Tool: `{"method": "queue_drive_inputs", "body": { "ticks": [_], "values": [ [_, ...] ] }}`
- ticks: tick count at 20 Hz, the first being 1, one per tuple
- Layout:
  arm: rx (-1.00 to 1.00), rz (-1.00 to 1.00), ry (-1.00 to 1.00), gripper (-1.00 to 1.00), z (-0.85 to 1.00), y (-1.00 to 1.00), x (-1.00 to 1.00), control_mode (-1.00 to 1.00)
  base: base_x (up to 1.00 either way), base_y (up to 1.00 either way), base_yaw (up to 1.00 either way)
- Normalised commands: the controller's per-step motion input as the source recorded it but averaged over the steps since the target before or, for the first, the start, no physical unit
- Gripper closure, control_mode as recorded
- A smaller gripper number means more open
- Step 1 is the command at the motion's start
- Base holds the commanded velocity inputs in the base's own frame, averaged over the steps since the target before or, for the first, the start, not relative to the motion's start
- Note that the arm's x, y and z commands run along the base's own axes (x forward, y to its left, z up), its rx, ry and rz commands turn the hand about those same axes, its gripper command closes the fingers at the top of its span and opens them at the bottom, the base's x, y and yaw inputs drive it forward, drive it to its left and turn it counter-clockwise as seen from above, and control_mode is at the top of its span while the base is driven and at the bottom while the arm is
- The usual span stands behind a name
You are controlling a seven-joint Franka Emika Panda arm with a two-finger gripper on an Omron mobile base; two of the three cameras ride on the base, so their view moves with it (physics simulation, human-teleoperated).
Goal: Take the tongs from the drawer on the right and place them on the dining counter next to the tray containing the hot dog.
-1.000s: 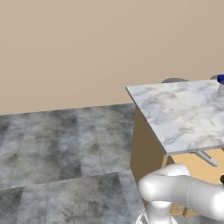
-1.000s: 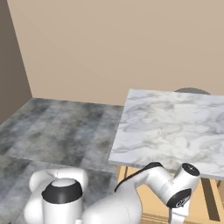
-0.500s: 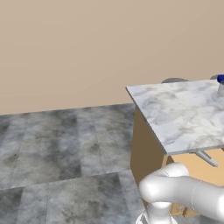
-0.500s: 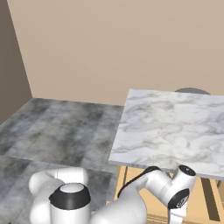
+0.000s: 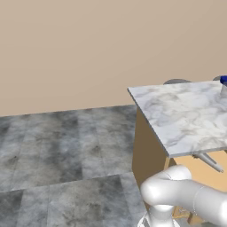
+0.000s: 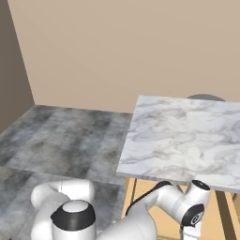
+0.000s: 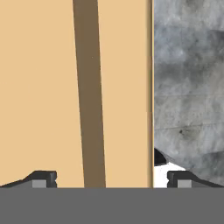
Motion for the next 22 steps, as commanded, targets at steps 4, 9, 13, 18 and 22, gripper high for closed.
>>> {"method": "queue_drive_inputs", "body": {
  "ticks": [4,9,13,18,22],
  "values": [
    [0.0,0.0,0.17,-1.0,-0.48,-0.2,-1.0,-1.0,0.0,0.0,0.0],
    [0.0,0.0,0.15,-1.0,-0.53,-0.29,-1.0,-1.0,0.0,0.0,0.0],
    [-0.01,0.0,0.15,-1.0,-0.58,-0.3,-1.0,-1.0,0.0,0.0,0.0],
    [0.0,0.01,0.07,-1.0,-0.26,-0.29,-1.0,-1.0,0.0,0.0,0.0],
    [0.12,0.09,-0.12,-1.0,1.0,-0.01,-0.43,-1.0,0.0,0.0,0.0]
  ]
}}
